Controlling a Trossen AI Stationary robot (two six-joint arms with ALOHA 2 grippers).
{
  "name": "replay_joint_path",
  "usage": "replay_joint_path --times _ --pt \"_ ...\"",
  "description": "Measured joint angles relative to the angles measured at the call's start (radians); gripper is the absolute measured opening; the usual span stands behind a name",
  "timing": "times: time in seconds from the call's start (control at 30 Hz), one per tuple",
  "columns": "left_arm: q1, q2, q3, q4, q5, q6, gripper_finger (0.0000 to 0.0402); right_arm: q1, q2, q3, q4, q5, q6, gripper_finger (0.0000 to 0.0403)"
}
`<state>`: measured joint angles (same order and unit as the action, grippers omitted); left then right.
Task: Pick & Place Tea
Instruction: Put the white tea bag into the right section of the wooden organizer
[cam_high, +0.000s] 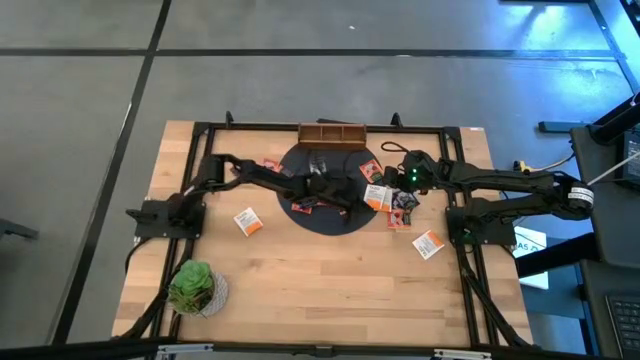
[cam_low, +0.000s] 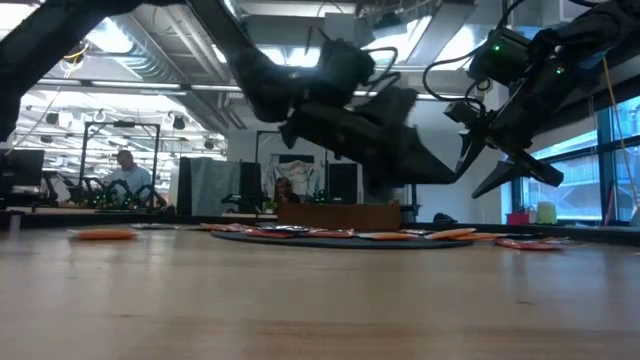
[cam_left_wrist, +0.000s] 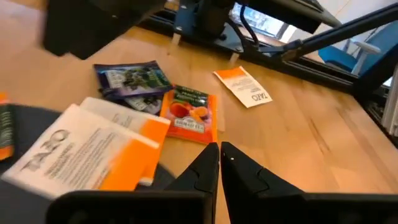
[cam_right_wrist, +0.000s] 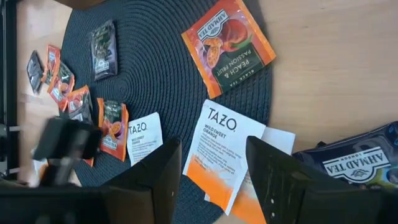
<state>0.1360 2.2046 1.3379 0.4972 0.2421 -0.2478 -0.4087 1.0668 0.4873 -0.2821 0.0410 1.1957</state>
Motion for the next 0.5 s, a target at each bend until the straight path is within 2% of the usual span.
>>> replay_joint_path --times 0.27,0.5 --pt "-0.005 0.082 0.054 -0.01 -0.143 0.06 0.0015 0.001 0.041 0.0 0.016 -0.044 -0.024 0.0182" --pt "-0.005 0.091 0.053 -0.108 -0.231 0.061 0.0015 0.001 0.106 0.0 0.045 -0.043 -0.027 0.0182"
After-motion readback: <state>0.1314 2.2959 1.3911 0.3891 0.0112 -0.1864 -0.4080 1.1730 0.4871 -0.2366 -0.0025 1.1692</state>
